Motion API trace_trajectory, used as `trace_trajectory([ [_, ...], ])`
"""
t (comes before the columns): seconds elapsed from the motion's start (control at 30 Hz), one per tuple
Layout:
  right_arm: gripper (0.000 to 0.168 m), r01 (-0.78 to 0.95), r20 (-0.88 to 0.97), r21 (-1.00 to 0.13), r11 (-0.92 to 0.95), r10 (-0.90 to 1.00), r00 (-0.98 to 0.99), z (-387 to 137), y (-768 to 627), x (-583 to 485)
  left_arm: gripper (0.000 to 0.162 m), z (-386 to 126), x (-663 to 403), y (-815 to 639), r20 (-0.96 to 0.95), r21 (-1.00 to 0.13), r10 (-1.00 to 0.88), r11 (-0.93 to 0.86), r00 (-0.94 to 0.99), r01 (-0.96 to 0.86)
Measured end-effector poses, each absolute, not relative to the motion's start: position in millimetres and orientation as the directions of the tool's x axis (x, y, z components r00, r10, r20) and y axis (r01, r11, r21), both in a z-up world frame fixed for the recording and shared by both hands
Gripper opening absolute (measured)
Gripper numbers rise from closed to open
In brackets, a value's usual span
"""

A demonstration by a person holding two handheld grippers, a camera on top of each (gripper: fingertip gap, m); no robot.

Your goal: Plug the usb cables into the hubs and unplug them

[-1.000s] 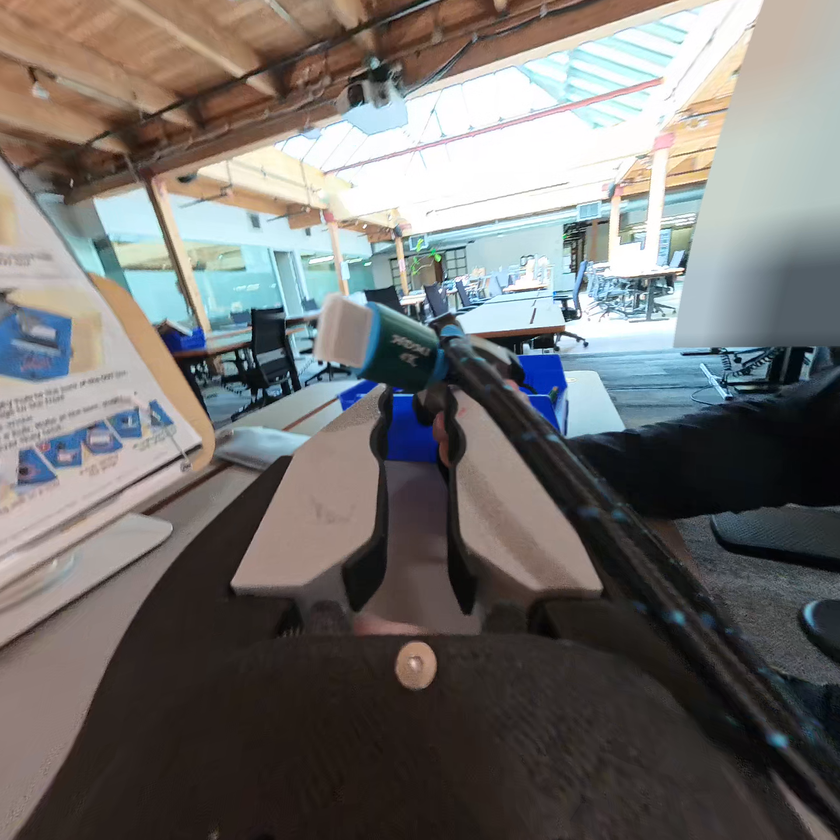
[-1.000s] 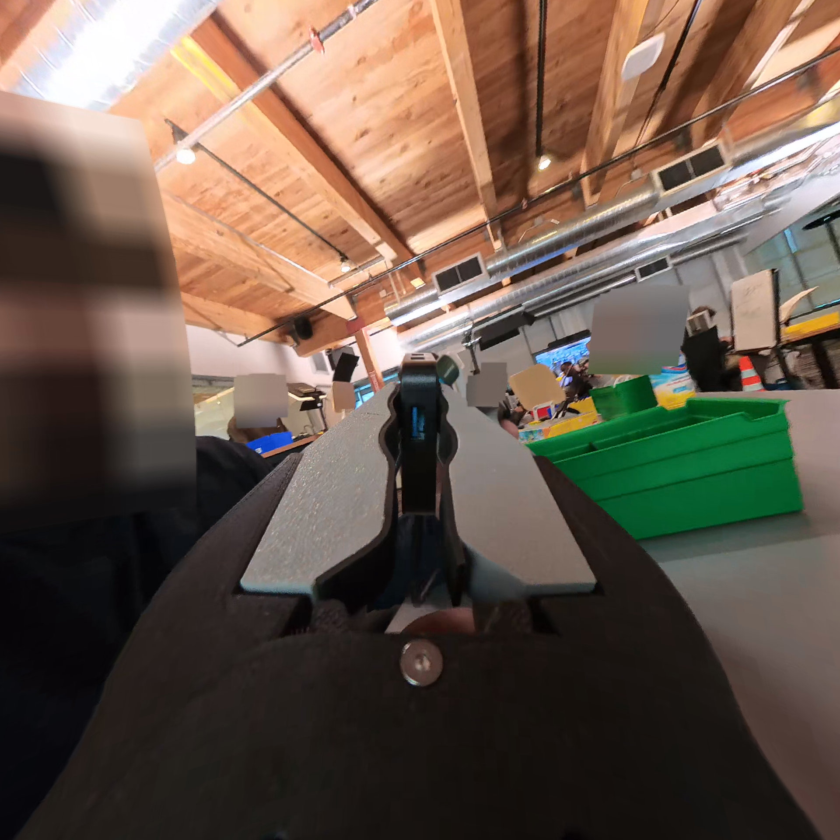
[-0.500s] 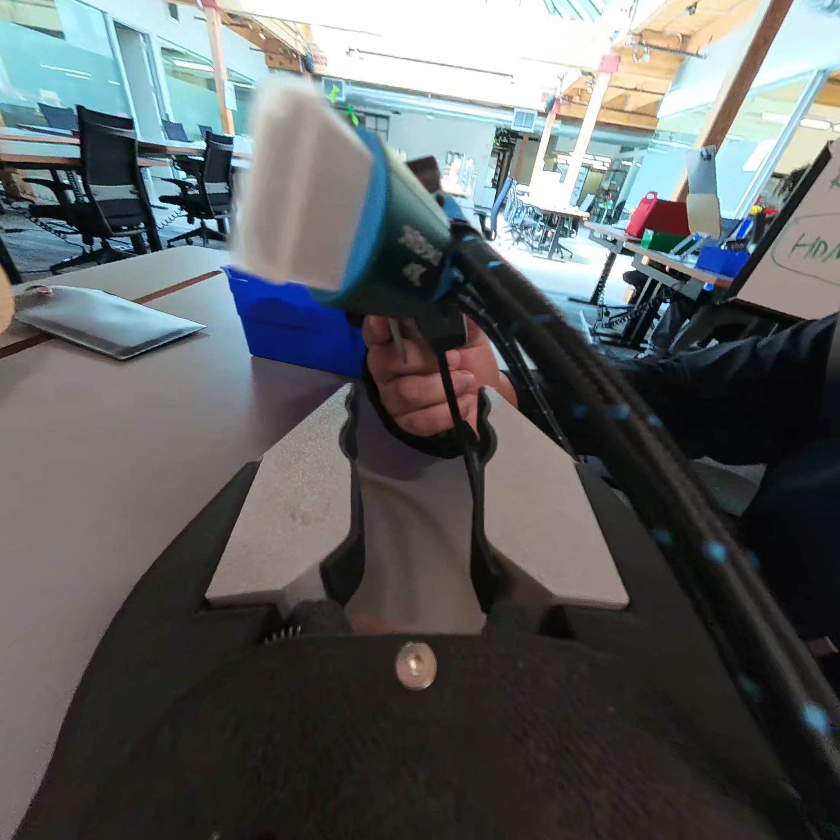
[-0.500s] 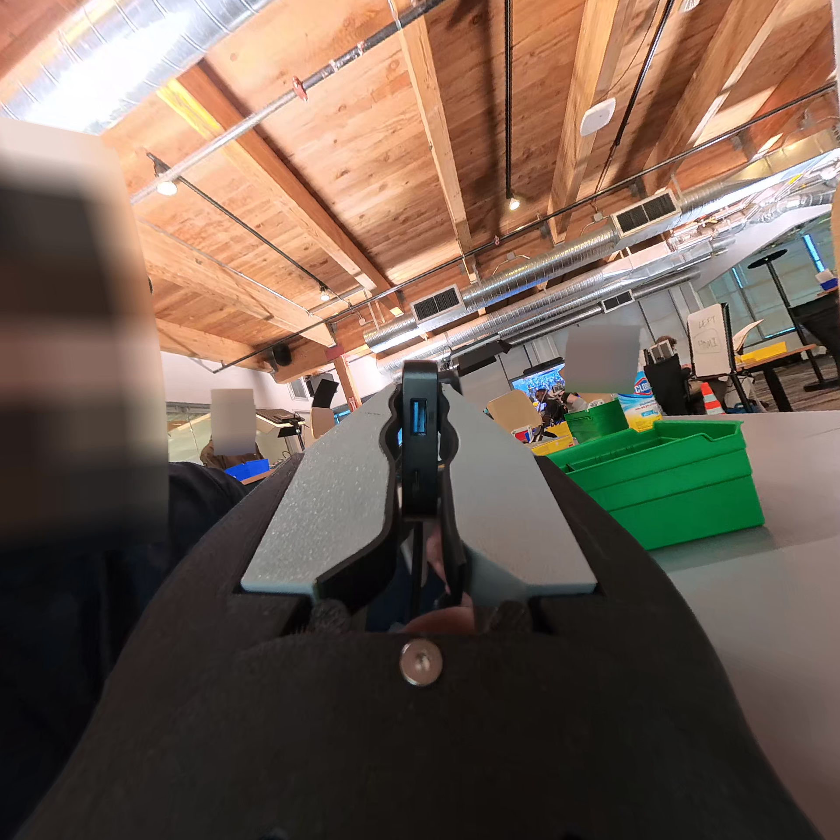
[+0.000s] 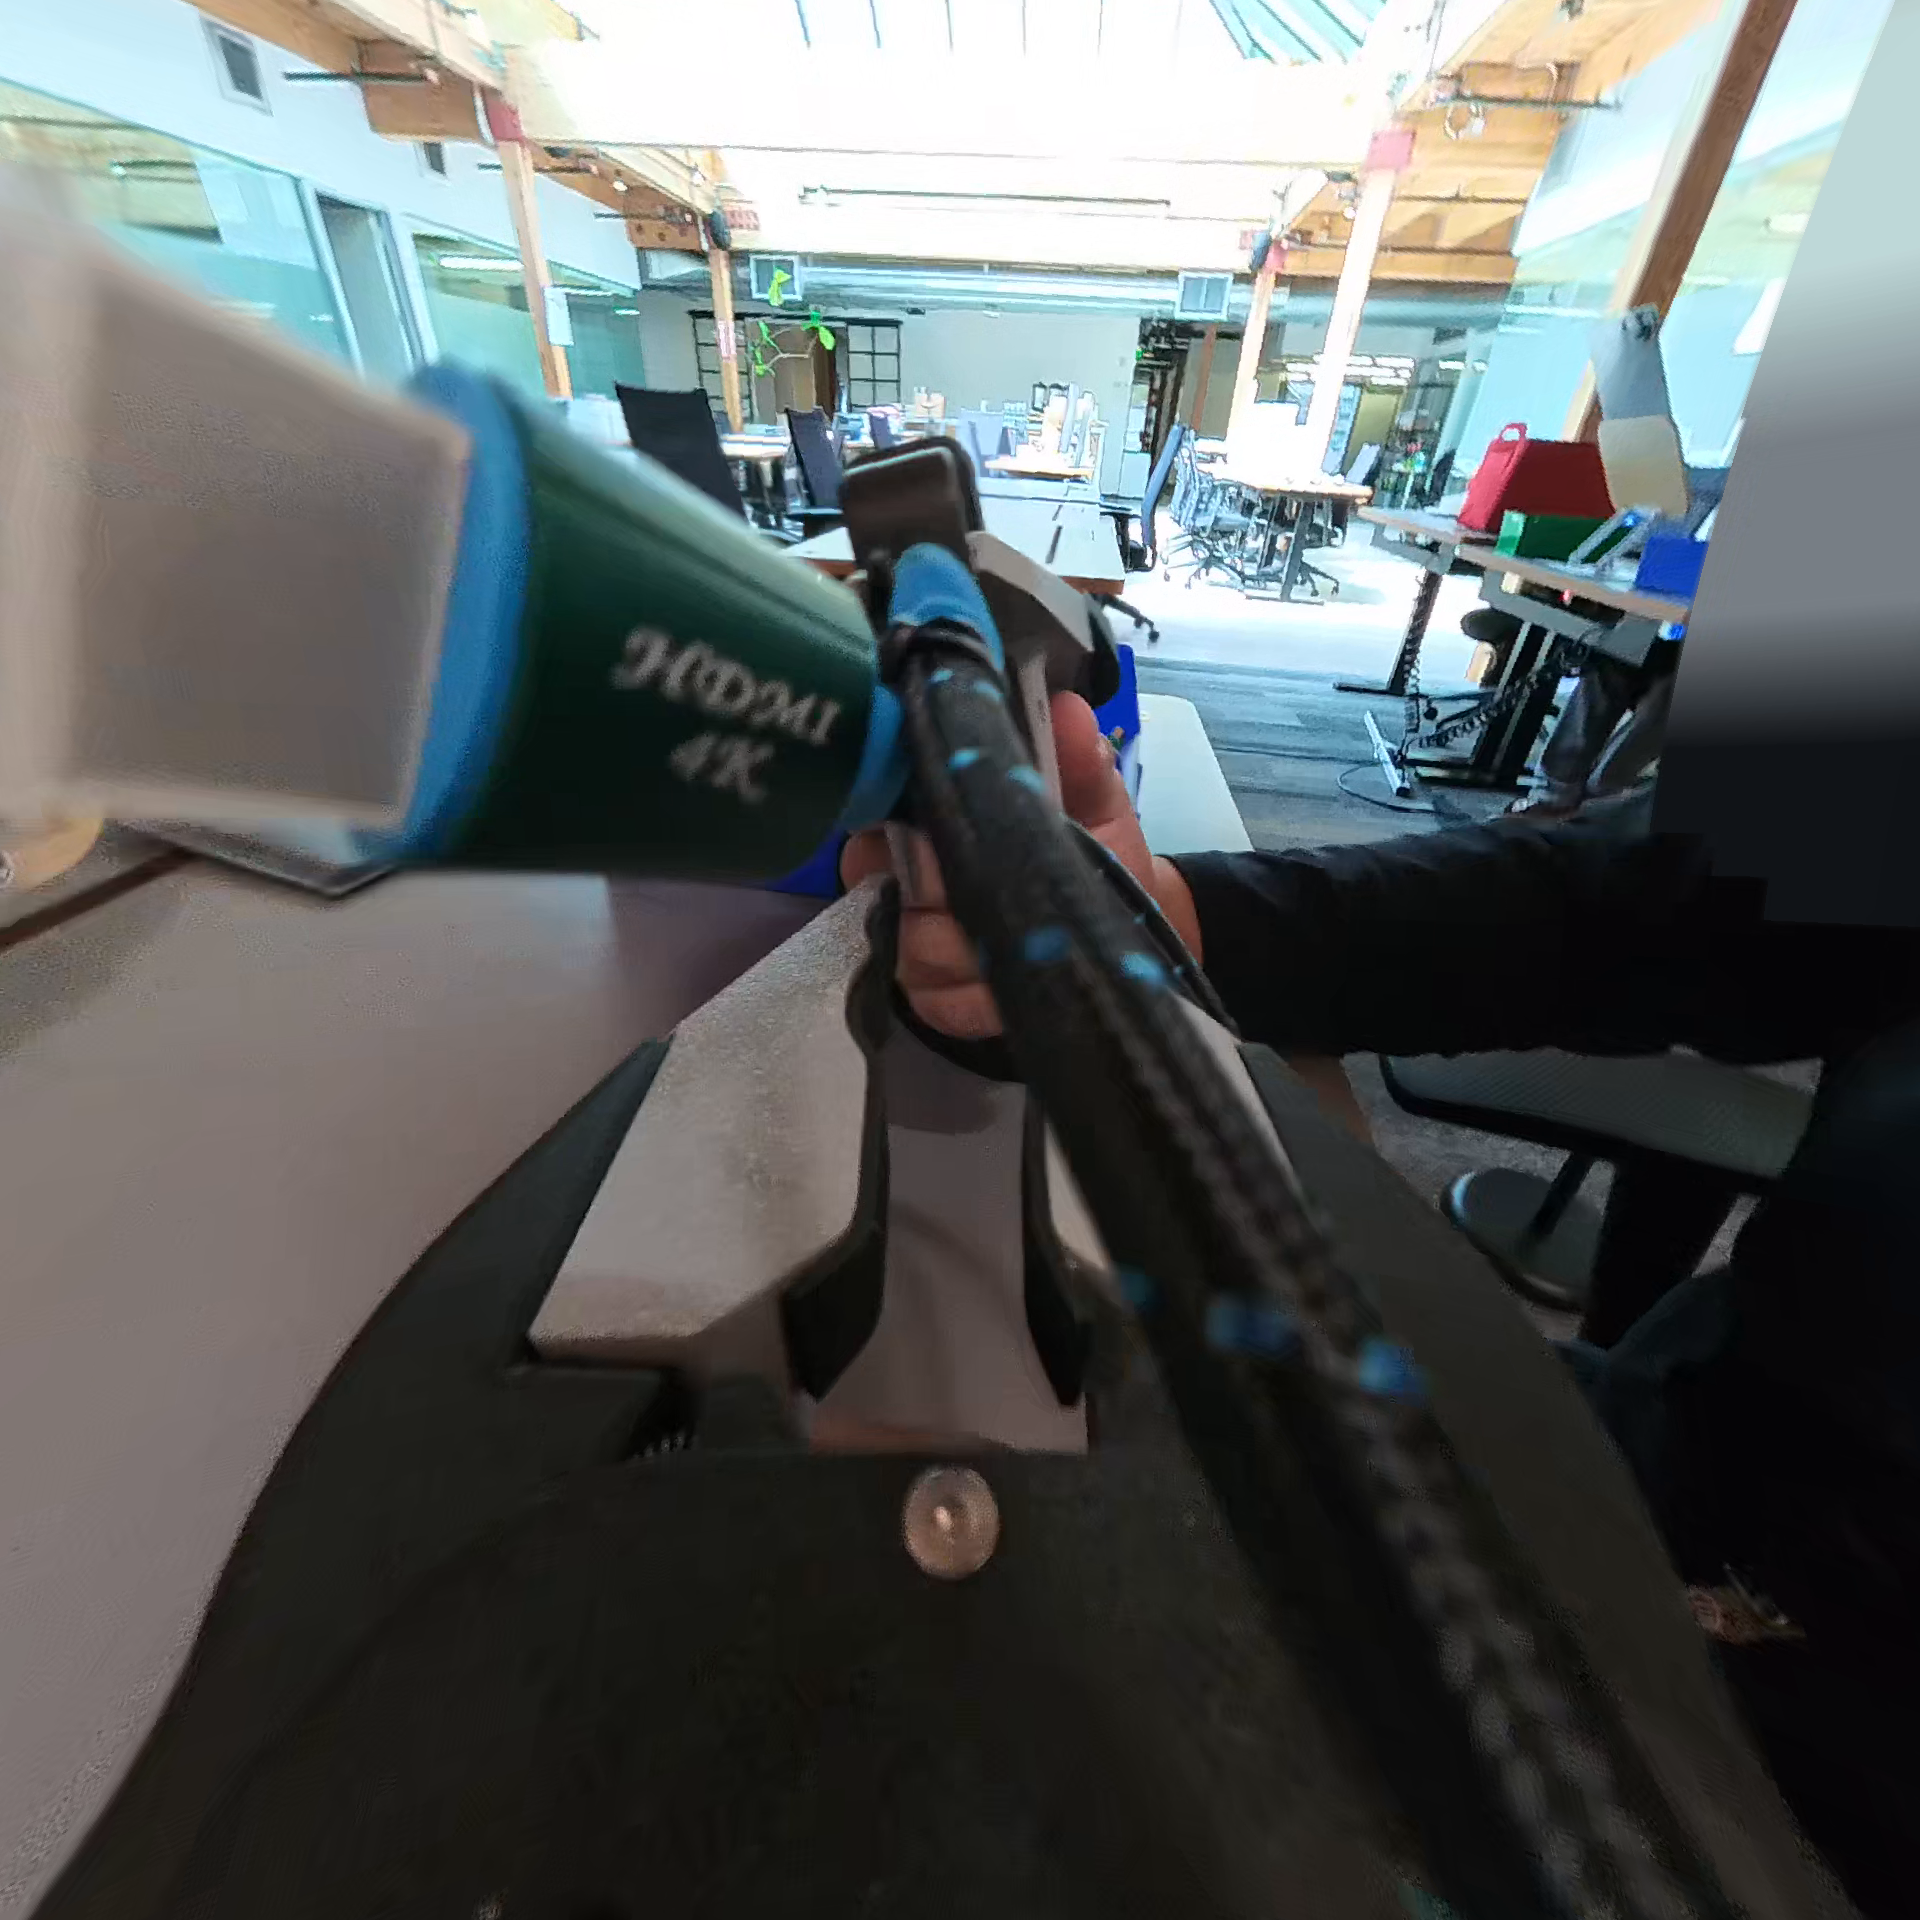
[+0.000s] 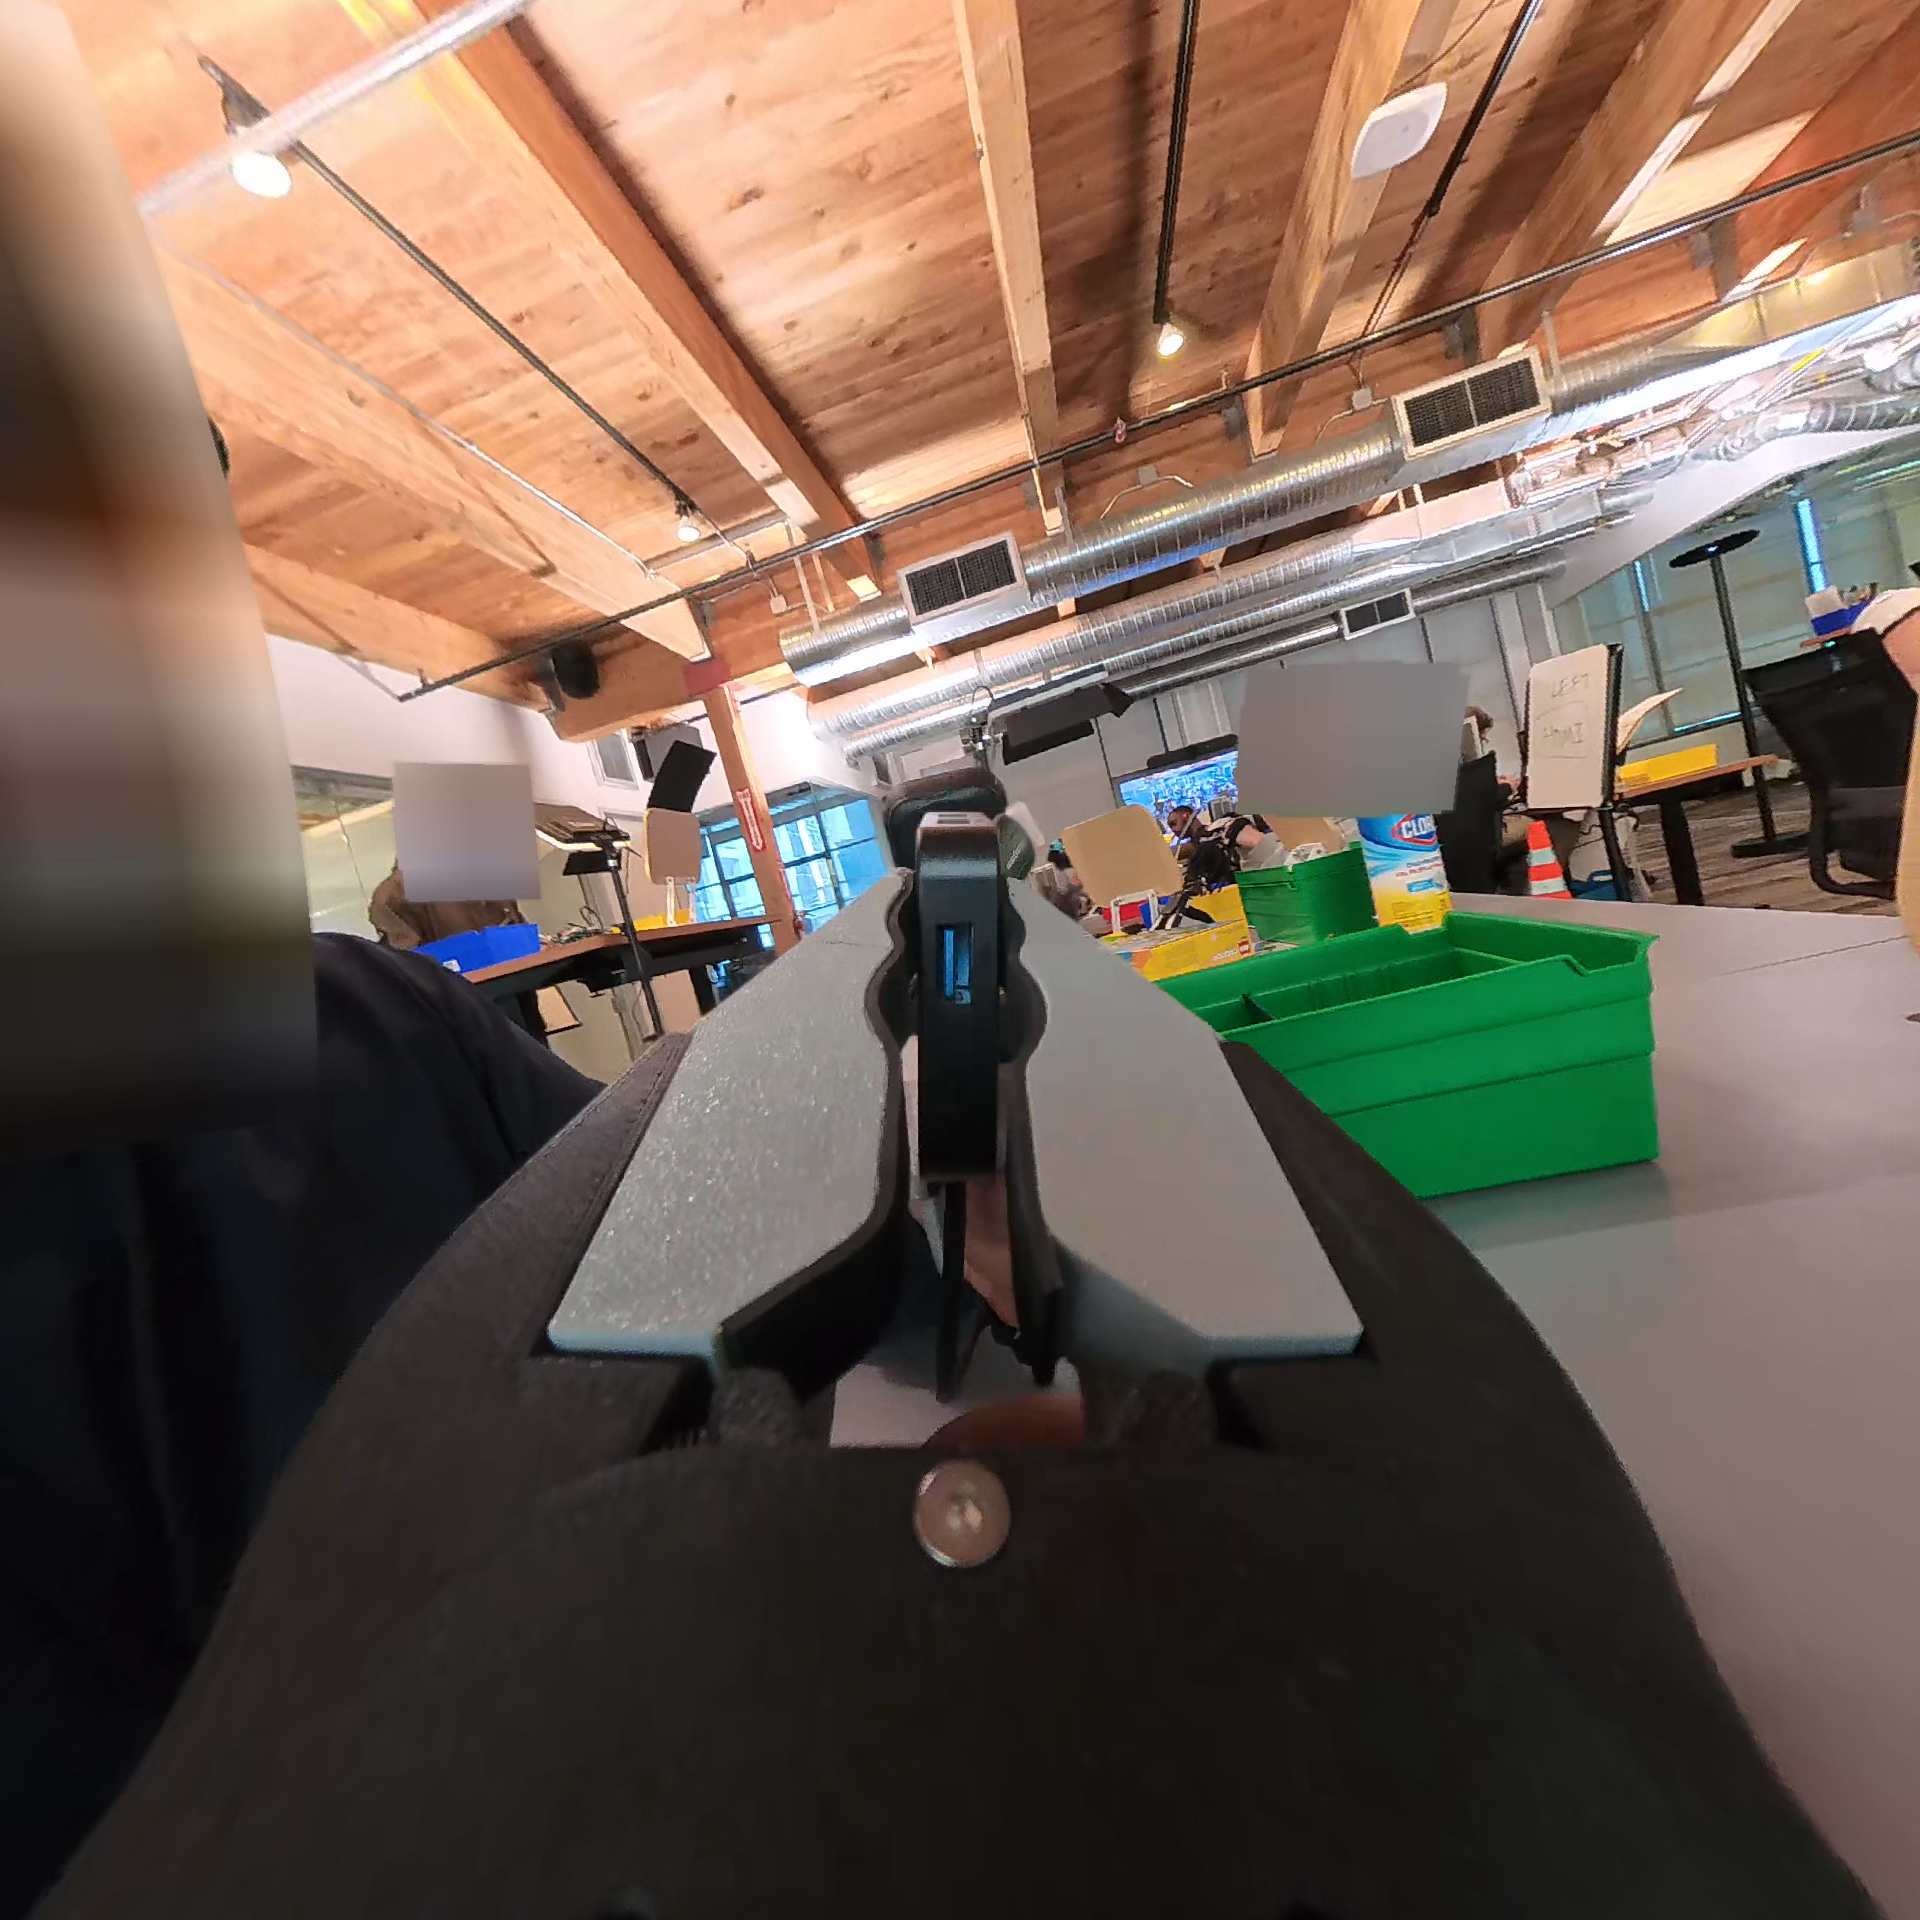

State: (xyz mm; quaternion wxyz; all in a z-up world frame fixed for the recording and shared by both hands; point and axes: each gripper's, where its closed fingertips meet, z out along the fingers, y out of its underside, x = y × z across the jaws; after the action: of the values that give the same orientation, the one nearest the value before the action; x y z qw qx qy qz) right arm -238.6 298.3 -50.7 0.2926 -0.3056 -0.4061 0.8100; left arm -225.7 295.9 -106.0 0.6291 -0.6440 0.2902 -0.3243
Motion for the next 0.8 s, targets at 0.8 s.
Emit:
trace_trajectory([
  [0.8, 0.014, -0.157, -0.334, -0.837, -0.524, 0.717, -0.612, -61.2, 300.7, -251.0, 0.014, -101.1, -237.6, 298.8, -0.031, -1.0, -0.739, 0.018, 0.673, -0.026],
])
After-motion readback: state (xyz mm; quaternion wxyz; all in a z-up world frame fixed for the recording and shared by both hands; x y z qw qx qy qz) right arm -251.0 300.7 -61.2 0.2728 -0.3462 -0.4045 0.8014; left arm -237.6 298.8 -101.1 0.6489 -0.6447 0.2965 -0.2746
